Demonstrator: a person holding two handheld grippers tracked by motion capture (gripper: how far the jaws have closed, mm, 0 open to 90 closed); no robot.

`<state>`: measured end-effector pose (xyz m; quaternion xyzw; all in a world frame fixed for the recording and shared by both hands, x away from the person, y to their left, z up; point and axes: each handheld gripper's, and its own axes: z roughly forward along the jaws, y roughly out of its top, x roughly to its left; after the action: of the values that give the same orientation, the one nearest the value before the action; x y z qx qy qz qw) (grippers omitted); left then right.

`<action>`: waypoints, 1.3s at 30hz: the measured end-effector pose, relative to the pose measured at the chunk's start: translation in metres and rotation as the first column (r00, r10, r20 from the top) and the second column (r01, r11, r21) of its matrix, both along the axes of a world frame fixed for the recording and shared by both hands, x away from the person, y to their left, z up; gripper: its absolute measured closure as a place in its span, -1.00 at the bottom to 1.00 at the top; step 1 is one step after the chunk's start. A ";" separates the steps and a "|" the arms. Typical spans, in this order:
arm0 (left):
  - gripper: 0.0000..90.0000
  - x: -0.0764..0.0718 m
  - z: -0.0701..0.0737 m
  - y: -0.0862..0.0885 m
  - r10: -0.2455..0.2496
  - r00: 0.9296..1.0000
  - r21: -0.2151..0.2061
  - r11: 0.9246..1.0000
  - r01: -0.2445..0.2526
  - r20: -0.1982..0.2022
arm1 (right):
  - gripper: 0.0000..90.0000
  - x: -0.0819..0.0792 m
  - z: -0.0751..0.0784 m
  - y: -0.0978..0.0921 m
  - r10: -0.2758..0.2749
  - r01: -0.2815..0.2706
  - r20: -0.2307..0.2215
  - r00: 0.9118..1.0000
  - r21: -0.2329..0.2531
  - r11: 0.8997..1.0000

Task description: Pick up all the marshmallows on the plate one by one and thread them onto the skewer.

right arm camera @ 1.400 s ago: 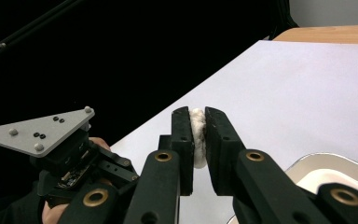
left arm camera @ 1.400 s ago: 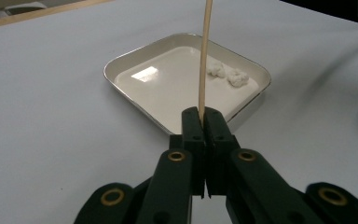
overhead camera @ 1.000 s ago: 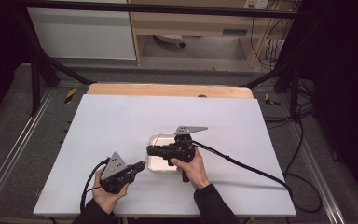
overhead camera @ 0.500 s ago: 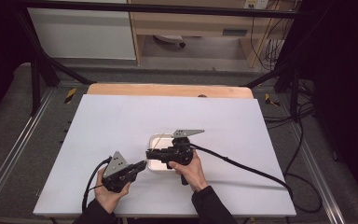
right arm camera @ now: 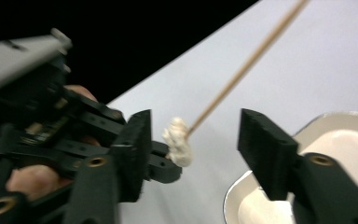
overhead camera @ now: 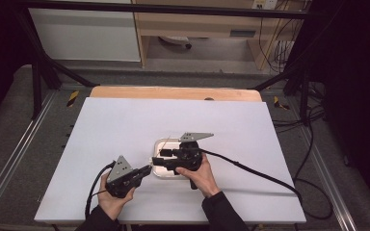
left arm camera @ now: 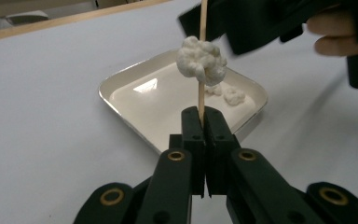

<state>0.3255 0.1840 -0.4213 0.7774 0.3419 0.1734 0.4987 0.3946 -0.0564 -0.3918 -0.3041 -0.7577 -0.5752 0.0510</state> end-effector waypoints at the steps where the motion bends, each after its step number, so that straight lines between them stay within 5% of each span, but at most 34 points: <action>1: 0.97 0.001 -0.001 0.002 0.004 1.000 -0.008 1.000 -0.004 -0.008 | -0.19 0.000 0.003 -0.002 -0.008 0.008 0.015 1.000 -0.001 1.000; 10: 0.97 0.004 -0.002 0.008 0.012 1.000 -0.013 1.000 -0.012 -0.027 | -0.74 0.003 0.014 -0.022 -0.088 0.098 0.103 0.991 -0.103 0.990; 16: 0.96 0.004 -0.003 0.012 0.013 0.999 -0.008 1.000 -0.013 -0.038 | -0.87 0.007 0.007 -0.040 -0.106 0.137 0.141 0.984 -0.234 0.962; 26: 0.96 0.004 -0.005 0.013 0.010 0.999 -0.002 1.000 -0.010 -0.051 | -0.72 0.016 -0.016 -0.054 -0.084 0.142 0.155 0.984 -0.417 0.898; 39: 0.96 0.005 -0.006 0.016 0.015 0.998 -0.006 1.000 -0.015 -0.062 | -0.45 0.029 -0.044 -0.045 -0.090 0.139 0.125 0.988 -0.482 0.865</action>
<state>0.3302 0.2001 -0.4276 0.7782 0.3635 0.1520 0.4891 0.4234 -0.1015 -0.4356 -0.3230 -0.8606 -0.3810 -0.0990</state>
